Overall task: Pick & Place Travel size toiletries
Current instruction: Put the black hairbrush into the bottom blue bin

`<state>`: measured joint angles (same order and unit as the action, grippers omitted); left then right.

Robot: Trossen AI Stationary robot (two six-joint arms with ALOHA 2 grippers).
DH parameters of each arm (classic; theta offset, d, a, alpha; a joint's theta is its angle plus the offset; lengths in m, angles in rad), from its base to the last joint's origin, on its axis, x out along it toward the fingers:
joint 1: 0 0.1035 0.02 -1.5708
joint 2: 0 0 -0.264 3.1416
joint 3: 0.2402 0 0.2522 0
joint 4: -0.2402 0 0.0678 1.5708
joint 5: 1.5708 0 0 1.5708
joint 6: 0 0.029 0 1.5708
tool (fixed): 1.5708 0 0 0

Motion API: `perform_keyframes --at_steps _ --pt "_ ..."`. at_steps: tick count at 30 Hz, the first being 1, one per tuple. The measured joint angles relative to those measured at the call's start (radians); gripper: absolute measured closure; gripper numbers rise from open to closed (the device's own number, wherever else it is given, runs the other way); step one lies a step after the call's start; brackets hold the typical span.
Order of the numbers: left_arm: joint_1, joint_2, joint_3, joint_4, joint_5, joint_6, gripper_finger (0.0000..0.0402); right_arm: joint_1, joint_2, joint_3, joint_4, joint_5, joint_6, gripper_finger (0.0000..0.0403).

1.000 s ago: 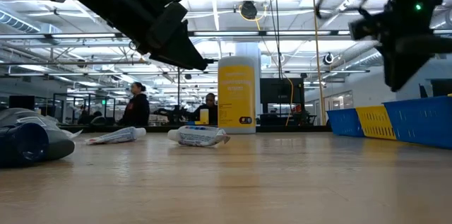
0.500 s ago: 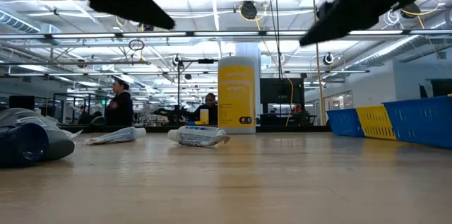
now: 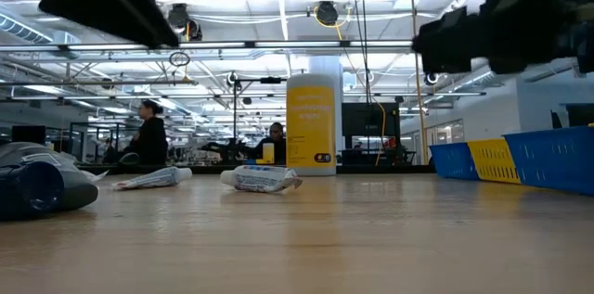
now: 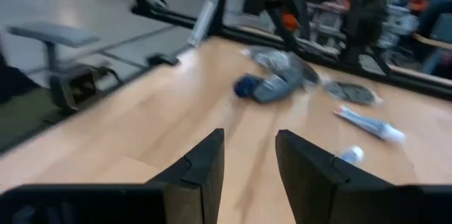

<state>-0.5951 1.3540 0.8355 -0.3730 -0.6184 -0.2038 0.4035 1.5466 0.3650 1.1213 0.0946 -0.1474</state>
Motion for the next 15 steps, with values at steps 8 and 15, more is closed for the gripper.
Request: perform_keyframes --at_steps 8,15 --pt "0.093 -0.001 0.113 -0.643 0.205 -0.639 0.0169 -0.003 0.036 0.008 -0.003 0.013 0.005 0.0286" --pt "0.202 -0.001 0.014 -0.845 0.253 -1.032 0.0093 -0.003 0.034 0.007 0.005 0.013 0.033 0.0289"
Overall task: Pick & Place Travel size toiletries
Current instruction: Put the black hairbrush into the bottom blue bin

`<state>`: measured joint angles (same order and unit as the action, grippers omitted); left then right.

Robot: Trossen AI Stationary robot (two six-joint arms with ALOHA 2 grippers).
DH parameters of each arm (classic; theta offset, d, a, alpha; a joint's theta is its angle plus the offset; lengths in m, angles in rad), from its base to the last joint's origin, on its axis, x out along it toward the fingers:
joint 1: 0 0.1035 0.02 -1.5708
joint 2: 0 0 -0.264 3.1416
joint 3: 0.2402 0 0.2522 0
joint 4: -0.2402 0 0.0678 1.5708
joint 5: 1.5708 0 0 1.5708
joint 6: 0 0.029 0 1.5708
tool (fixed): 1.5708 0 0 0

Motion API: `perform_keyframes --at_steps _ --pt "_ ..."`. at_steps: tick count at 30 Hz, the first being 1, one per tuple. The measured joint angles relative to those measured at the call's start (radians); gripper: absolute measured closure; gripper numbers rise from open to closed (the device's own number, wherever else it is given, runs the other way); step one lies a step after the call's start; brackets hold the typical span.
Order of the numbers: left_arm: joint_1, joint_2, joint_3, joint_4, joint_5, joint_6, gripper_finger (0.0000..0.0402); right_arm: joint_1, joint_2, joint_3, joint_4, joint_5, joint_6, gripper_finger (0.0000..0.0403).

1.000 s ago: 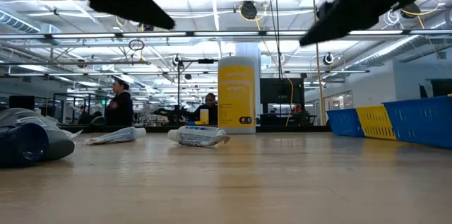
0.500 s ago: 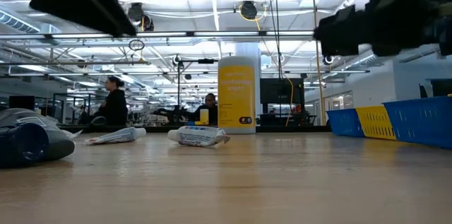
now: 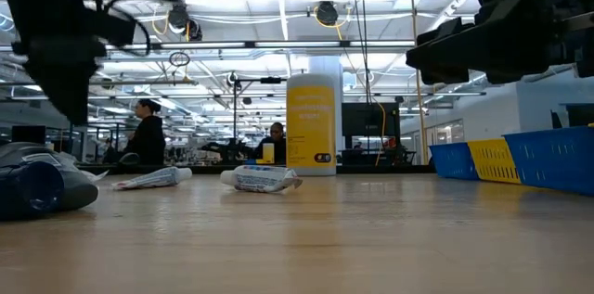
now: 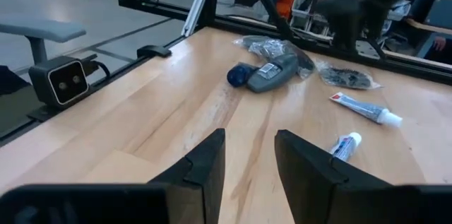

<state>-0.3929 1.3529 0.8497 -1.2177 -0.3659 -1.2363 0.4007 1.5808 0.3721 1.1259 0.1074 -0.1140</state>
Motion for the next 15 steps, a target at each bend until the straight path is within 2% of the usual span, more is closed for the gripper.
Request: perform_keyframes --at_steps 3,6,11,15 --pt "0.074 -0.009 -0.074 0.025 0.006 -0.024 0.0089 0.000 0.000 0.000 -0.003 0.000 -0.001 0.0289" --pt "0.152 -0.039 -0.139 0.080 -0.001 -0.009 0.0108 0.000 0.000 0.000 -0.004 0.000 -0.001 0.0289" --pt "0.291 -0.088 -0.238 0.267 -0.008 0.103 0.0152 0.000 0.000 0.000 -0.012 0.000 -0.002 0.0289" --pt "0.391 -0.100 -0.322 0.460 0.063 0.222 0.0181 0.000 0.000 0.000 -0.016 0.000 -0.002 0.0289"
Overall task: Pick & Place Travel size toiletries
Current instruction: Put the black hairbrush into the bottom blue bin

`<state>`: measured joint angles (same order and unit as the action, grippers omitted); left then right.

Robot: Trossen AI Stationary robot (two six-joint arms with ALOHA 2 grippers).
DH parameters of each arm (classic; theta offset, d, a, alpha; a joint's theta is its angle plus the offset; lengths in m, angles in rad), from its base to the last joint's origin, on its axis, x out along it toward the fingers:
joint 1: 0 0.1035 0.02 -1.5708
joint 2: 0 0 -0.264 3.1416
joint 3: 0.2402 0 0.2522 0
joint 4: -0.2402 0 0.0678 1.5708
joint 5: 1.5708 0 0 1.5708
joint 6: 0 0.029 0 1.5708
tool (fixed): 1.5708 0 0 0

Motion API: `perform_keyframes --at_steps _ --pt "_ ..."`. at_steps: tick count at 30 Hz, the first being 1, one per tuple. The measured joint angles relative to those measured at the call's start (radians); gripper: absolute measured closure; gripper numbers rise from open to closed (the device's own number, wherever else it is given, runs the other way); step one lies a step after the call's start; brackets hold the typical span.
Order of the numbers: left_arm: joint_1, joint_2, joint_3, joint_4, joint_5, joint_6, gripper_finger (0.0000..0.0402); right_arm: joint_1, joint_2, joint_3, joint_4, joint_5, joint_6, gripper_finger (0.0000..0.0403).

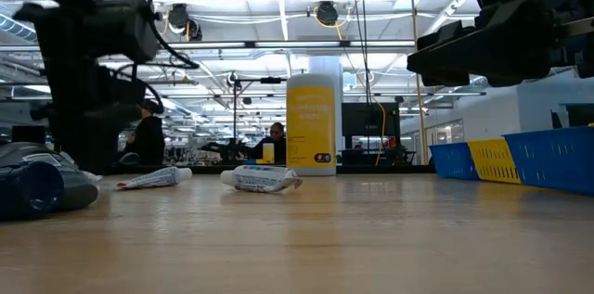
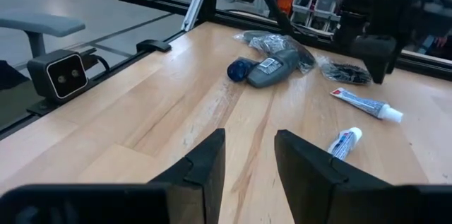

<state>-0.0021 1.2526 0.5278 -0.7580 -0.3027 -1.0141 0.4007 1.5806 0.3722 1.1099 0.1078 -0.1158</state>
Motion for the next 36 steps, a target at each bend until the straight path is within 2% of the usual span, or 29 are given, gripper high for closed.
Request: perform_keyframes --at_steps 6,14,18,24,27,30,36 --pt "0.057 0.008 -0.049 0.111 0.063 0.115 0.0236 0.000 0.000 0.000 -0.002 0.000 -0.001 0.0289" --pt "0.051 0.009 -0.033 0.099 0.129 0.232 0.0388 -0.001 0.000 0.000 -0.003 0.000 -0.001 0.0289" --pt "0.048 0.011 0.017 0.031 0.112 0.239 0.0389 -0.001 0.000 0.000 -0.003 0.000 -0.001 0.0289" --pt "0.005 0.010 0.179 0.016 -0.049 0.256 0.0395 -0.018 0.000 0.000 0.002 0.001 -0.001 0.0289" --pt "-0.029 0.010 0.231 0.154 -0.111 0.305 0.0396 -0.041 0.000 0.004 0.022 0.049 0.040 0.0283" --pt "-0.064 0.015 0.230 0.400 -0.156 0.391 0.0398 -0.068 -0.001 0.031 0.019 0.148 0.102 0.0264" --pt "-0.129 0.091 0.225 0.871 -0.236 0.593 0.0400 -0.117 0.000 0.160 -0.177 0.240 0.092 0.0198"
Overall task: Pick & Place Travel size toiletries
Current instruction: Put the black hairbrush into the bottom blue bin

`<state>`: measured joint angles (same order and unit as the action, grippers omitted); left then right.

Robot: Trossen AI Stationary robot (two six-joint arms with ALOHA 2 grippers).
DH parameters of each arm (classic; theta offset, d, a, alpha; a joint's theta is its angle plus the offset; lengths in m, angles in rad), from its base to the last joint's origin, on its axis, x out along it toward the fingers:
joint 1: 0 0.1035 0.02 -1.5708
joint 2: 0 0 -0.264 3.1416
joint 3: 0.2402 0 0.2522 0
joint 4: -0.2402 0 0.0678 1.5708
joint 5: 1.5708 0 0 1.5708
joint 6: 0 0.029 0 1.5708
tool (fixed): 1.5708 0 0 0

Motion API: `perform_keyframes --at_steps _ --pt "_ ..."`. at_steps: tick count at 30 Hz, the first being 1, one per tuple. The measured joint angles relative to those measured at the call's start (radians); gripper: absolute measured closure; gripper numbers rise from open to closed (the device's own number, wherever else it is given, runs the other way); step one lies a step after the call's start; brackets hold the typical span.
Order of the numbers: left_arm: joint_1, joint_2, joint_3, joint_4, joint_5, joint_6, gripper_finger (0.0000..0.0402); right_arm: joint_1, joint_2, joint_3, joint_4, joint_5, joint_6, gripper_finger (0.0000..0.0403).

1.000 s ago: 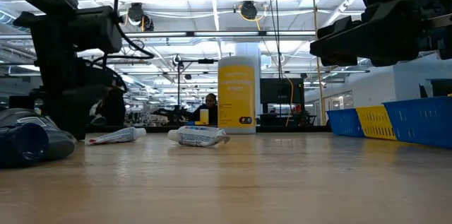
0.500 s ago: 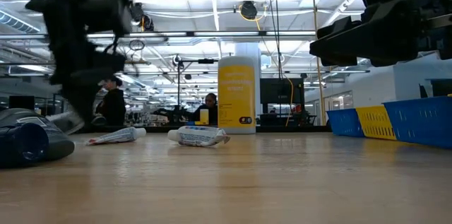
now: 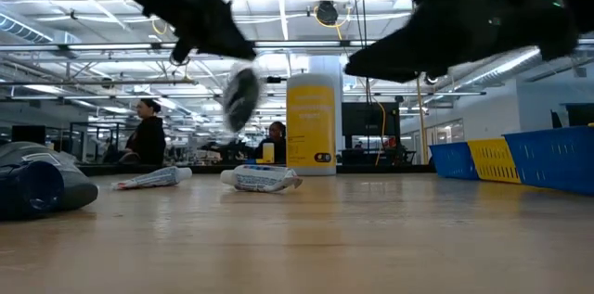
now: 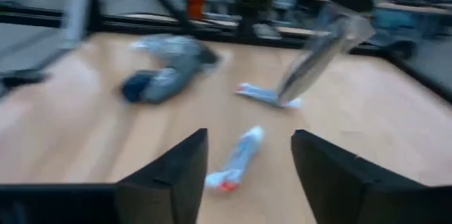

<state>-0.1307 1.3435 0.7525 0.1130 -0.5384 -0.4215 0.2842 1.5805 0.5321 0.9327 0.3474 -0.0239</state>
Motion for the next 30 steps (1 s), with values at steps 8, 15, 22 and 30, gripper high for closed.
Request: perform_keyframes --at_steps 8,15,22,30 --pt "-0.014 0.153 -0.001 0.428 -0.022 0.163 0.0398 -0.045 -0.001 0.168 -0.158 0.175 -0.041 0.0137" --pt "-0.013 0.205 -0.001 0.537 -0.022 0.178 0.0399 -0.104 -0.001 0.177 -0.131 0.171 -0.028 0.0161" --pt "-0.013 0.210 -0.001 0.594 -0.022 0.180 0.0392 -0.170 0.000 0.177 -0.125 0.069 0.040 0.0239" --pt "-0.013 0.210 -0.001 0.597 -0.006 0.189 0.0384 -0.186 0.000 0.178 -0.159 0.013 -0.001 0.0374"
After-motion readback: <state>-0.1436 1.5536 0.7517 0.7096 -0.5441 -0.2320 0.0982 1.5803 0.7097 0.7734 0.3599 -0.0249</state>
